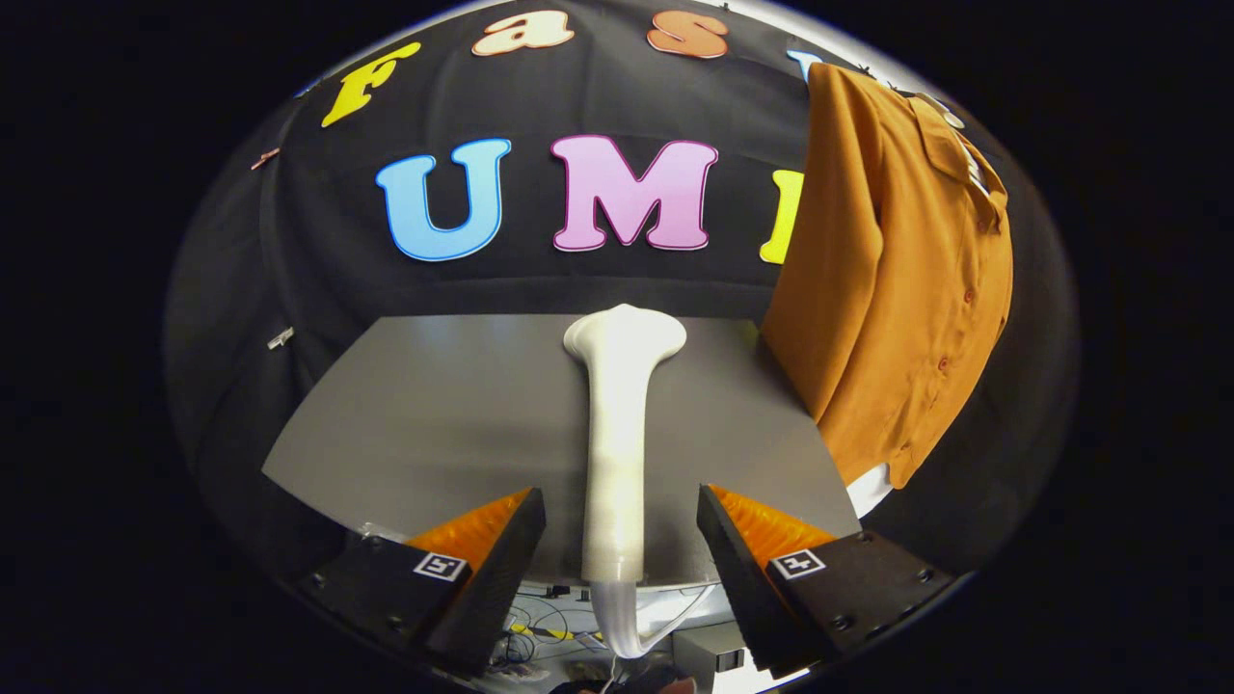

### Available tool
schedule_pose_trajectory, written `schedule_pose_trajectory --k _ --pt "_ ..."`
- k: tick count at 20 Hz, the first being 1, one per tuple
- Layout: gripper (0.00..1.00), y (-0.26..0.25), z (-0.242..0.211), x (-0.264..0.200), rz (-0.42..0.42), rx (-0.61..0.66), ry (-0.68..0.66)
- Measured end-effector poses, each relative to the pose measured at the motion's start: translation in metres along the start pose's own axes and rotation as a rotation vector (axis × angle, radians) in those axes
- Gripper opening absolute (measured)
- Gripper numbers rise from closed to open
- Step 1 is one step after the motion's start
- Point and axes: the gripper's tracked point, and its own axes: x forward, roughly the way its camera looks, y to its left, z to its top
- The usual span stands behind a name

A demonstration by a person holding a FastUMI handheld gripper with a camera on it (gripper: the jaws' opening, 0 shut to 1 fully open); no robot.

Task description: Iron the clothes twice with a garment steamer, once on the left side and once on the right side.

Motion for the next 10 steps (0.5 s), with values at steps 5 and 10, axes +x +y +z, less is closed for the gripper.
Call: schedule_pose_trajectory --k 5,10 --pt "0.56 -0.002 -0.007 0.026 -0.038 0.0 0.037" --pt "0.3 0.003 -0.002 0.02 0.005 0.004 -0.025"
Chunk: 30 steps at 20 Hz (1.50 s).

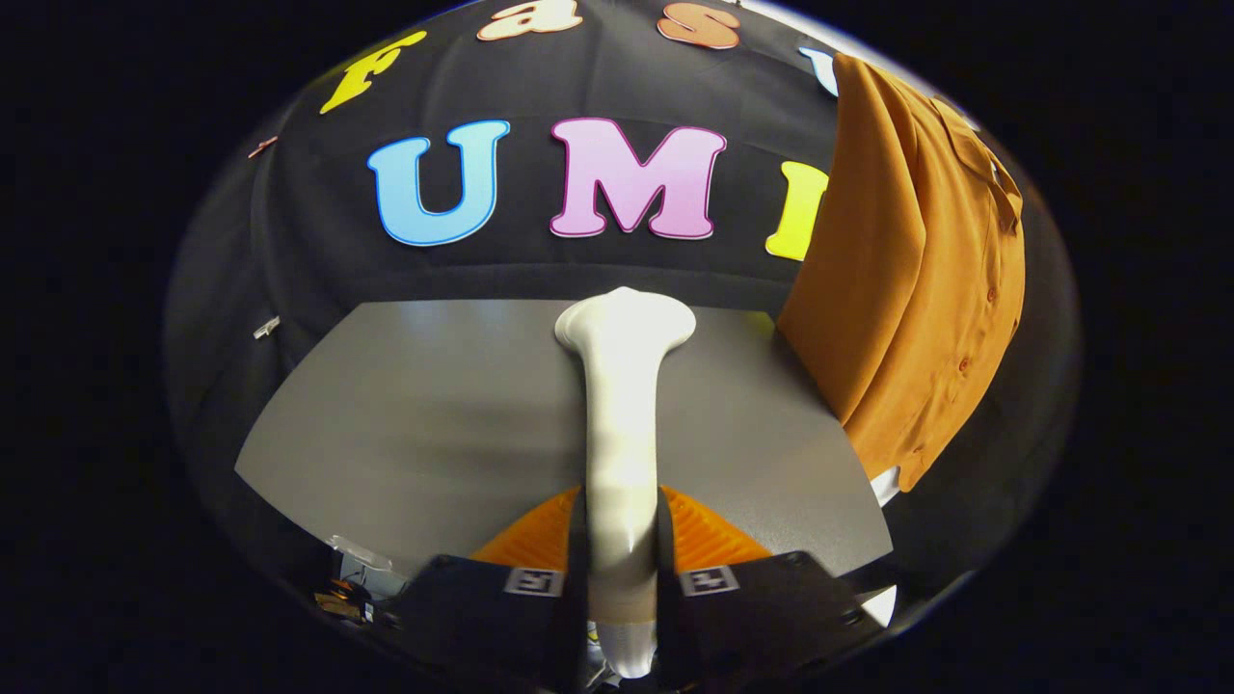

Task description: Iron the clothes twice with a garment steamer, once on the left side and once on the right side.

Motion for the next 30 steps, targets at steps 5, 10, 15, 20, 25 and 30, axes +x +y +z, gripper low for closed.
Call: schedule_pose_trajectory --k 5,10,15,20,25,30 --pt "0.27 -0.005 0.01 -0.024 0.015 0.076 -0.112" --pt "0.27 -0.01 0.045 -0.093 0.054 0.096 -0.324" --pt "0.27 -0.032 0.087 -0.167 0.069 0.078 -0.54" --pt "0.27 -0.079 0.12 -0.227 0.038 0.109 -0.704" --pt "0.27 -0.13 0.14 -0.256 0.028 0.106 -0.818" --pt "0.27 -0.181 0.139 -0.253 -0.024 0.126 -0.844"
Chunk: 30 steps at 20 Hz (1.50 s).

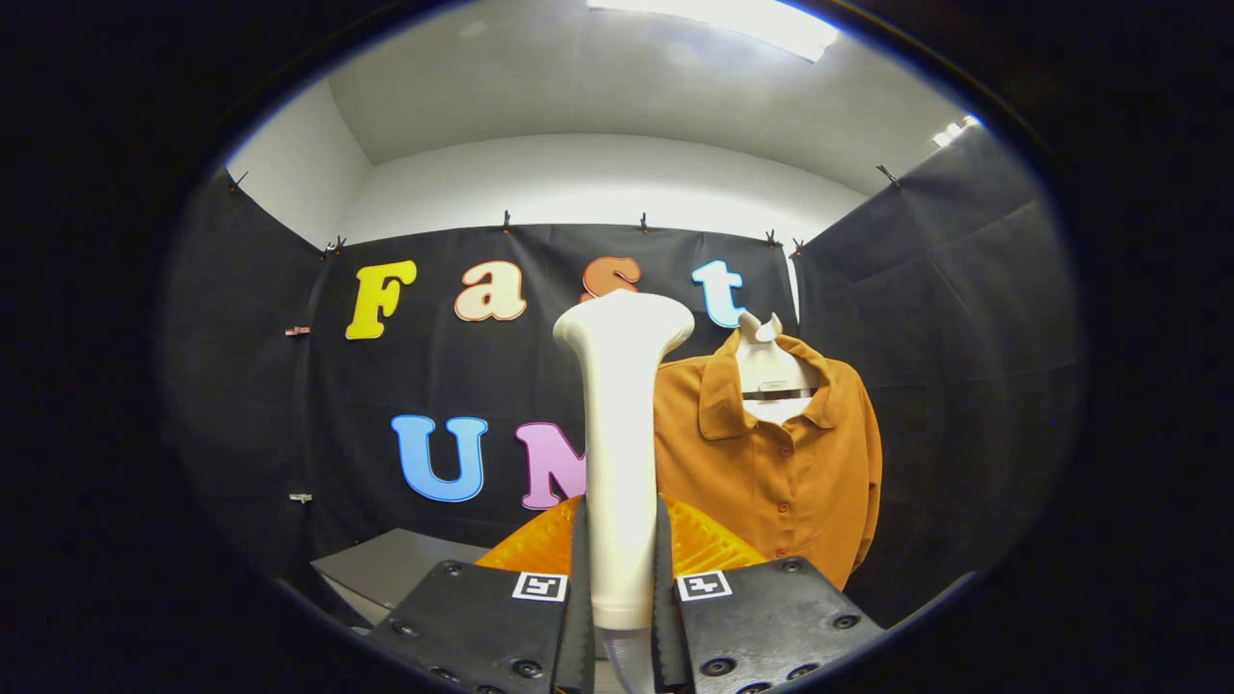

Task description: Iron the clothes twice with a garment steamer, once on the left side and once on the right side.

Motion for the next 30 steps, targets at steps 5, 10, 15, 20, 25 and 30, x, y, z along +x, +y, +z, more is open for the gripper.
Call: schedule_pose_trajectory --k 5,10,15,20,25,30 --pt "0.27 -0.029 -0.016 0.018 -0.004 0.012 0.009" --pt "0.27 -0.054 -0.04 0.045 -0.011 -0.007 0.033" --pt "0.27 -0.068 -0.091 0.067 -0.029 0.022 0.123" --pt "0.27 -0.077 -0.144 0.069 -0.044 0.047 0.234" --pt "0.27 -0.081 -0.18 0.055 -0.053 0.058 0.305" --pt "0.27 -0.086 -0.209 0.037 -0.075 0.067 0.374"
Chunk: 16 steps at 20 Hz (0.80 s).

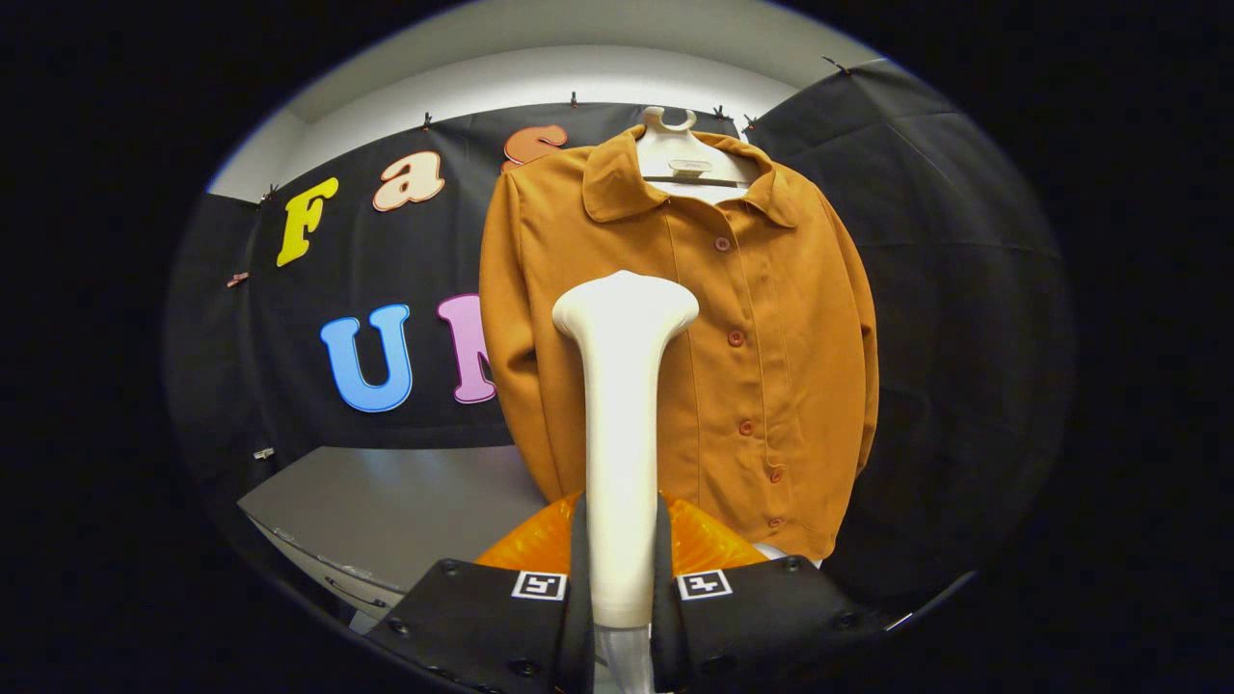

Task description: Iron the clothes twice with a garment steamer, once on the left side and once on the right side.

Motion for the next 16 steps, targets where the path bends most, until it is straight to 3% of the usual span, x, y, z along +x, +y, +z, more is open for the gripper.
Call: schedule_pose_trajectory --k 16 --pt "0.27 -0.025 -0.139 -0.034 -0.07 0.012 0.295"
